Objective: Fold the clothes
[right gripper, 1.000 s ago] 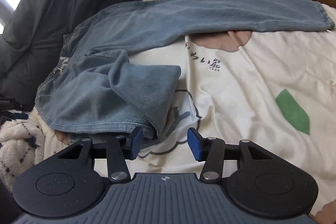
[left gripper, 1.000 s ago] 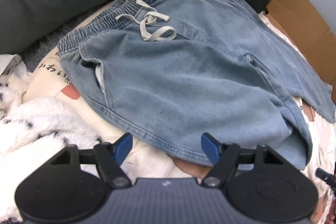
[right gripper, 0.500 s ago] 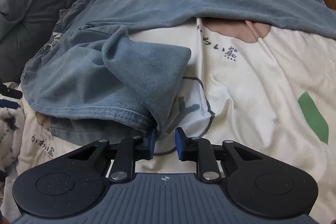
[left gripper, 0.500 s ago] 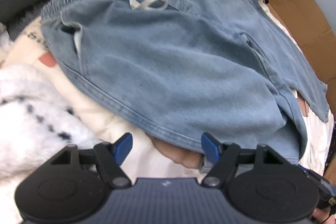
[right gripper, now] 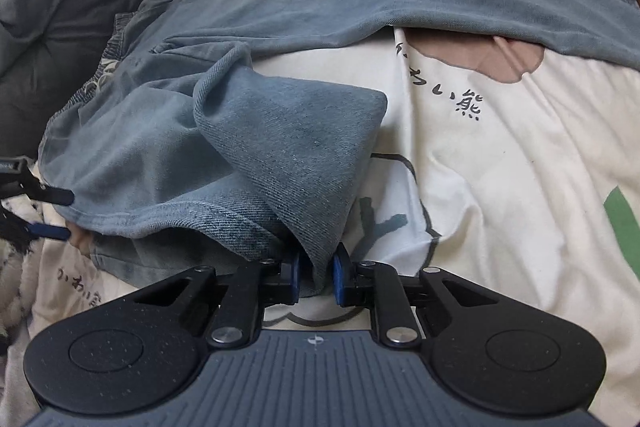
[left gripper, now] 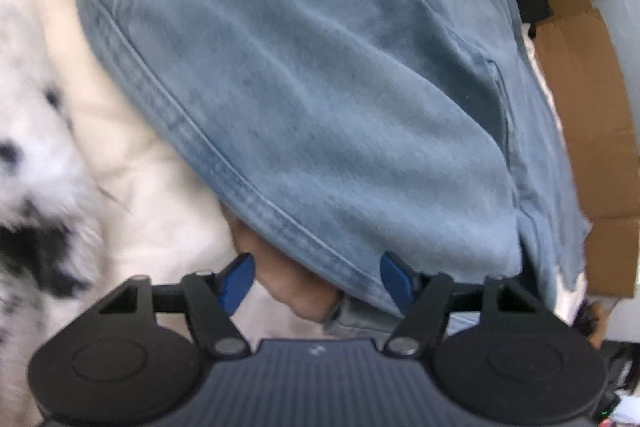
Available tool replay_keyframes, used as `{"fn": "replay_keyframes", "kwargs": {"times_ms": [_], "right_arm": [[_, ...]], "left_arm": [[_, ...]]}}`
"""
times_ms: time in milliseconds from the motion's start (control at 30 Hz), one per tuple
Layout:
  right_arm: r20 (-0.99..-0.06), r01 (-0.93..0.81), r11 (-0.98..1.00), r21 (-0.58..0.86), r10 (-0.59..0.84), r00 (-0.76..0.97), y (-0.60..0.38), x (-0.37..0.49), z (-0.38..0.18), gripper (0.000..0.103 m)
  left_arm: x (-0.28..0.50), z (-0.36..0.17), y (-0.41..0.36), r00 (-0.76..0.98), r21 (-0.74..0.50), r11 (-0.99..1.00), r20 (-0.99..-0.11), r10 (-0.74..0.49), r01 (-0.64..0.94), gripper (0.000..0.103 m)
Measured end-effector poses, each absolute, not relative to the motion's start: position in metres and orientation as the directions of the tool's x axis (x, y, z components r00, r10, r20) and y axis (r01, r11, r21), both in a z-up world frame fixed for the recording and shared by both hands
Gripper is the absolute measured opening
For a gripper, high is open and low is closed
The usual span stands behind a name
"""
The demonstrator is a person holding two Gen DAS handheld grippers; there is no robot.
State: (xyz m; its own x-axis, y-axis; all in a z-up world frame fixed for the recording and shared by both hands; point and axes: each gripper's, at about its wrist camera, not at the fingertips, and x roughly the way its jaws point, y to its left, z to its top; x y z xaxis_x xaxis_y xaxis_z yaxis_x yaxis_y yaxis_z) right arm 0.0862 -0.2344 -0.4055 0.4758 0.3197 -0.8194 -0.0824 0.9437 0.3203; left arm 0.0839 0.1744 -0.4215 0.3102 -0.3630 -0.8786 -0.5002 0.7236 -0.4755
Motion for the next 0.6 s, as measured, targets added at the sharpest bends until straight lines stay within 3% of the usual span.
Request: {"fn": "replay_keyframes", "kwargs": {"times_ms": [100,333,367,433,500,600], "right_arm": [[-0.810,-0.078,0.936,0.342,0.336,0.481,-0.233,0.085,-0.403,0.011],[-0.819,-0.018,0.928,0.373,0.339,0.463,-0.233,0.084,-0.418,0.012],[-0.818,-0.020,0.927,0.375,0.340,0.464,-0.233,0.084,-0.418,0.012],[-0.815,-0.026,0.923,0.384,0.351,0.461,-0.235,0.085,-0.417,0.006],[-0.810,-0.030,0.920,0.391,0.359,0.464,-0.239,0.085,-0.411,0.002],[-0.802,-0.042,0.918,0.393,0.365,0.472,-0.244,0.084,-0.398,0.001]], "left_arm": [[0.082,-0.423,0.169,0.330,-0.498,0.716,-0.866,-0.377,-0.489,0.058],[0.082,-0.434,0.163,0.367,-0.561,0.660,-0.827,-0.425,-0.500,0.055],[0.084,-0.433,0.161,0.367,-0.559,0.669,-0.828,-0.424,-0.490,0.050],[0.086,-0.430,0.159,0.366,-0.547,0.693,-0.835,-0.411,-0.470,0.026],[0.086,-0.426,0.160,0.379,-0.540,0.704,-0.837,-0.395,-0.460,0.015],[0.085,-0.415,0.167,0.423,-0.557,0.697,-0.822,-0.382,-0.451,0.008]]}}
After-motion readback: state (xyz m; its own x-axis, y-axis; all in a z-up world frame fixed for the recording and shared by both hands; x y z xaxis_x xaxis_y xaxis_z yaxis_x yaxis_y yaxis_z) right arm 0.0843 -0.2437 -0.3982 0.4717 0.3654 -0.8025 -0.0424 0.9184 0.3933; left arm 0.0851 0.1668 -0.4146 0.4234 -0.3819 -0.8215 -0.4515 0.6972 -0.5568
